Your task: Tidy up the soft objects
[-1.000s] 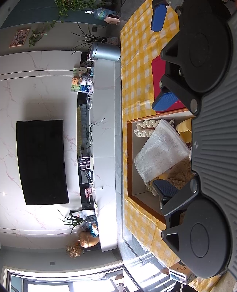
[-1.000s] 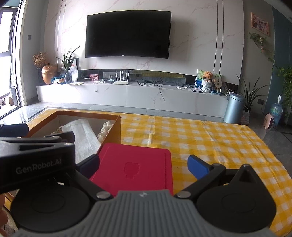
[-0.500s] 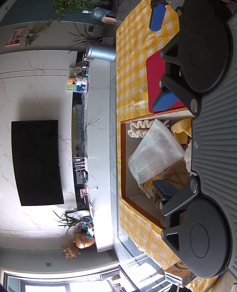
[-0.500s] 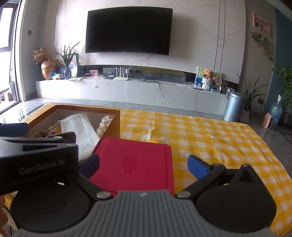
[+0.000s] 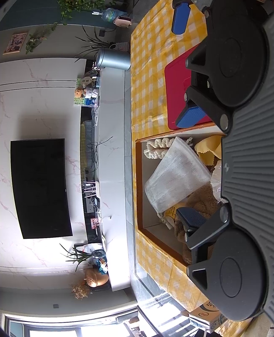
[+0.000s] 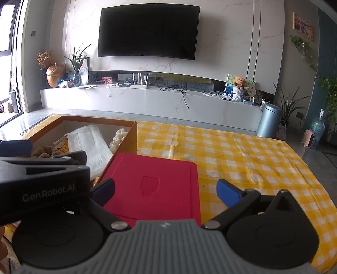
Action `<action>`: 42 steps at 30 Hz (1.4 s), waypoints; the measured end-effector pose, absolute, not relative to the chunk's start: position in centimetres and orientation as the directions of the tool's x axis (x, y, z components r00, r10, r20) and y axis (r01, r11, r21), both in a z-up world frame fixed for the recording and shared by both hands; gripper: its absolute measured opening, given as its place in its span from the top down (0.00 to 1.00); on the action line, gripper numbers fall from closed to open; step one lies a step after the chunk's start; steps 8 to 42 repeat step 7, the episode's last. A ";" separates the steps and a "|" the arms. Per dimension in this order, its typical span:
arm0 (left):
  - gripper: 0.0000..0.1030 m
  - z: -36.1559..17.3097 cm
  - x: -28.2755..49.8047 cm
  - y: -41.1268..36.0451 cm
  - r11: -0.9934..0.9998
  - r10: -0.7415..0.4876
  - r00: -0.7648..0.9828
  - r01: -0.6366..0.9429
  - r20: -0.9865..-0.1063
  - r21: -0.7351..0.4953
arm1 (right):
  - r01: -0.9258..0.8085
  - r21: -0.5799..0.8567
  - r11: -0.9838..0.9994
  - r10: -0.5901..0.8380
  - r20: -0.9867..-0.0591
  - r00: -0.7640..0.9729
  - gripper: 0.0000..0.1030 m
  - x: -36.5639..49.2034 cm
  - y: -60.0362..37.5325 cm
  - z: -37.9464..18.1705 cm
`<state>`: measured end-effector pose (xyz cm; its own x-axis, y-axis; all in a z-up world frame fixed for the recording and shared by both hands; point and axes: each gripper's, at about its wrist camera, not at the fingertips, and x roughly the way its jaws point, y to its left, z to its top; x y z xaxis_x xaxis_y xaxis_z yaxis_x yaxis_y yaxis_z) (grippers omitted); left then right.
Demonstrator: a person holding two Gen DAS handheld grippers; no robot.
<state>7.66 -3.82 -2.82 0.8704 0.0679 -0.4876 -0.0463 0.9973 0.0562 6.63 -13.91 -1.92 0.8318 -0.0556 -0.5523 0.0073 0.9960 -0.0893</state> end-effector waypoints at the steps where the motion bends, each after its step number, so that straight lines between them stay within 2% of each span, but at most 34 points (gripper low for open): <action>1: 0.03 -2.9 7.7 -3.8 0.997 0.068 0.869 -0.046 -0.490 0.056 | 0.007 -0.089 0.996 -0.055 -0.554 0.831 0.03 6.6 -13.9 -1.9; 42: 0.03 -3.0 7.7 -3.7 0.997 0.068 0.867 -0.047 -0.494 0.055 | 0.005 -0.088 0.996 -0.053 -0.558 0.828 0.03 6.7 -13.9 -2.1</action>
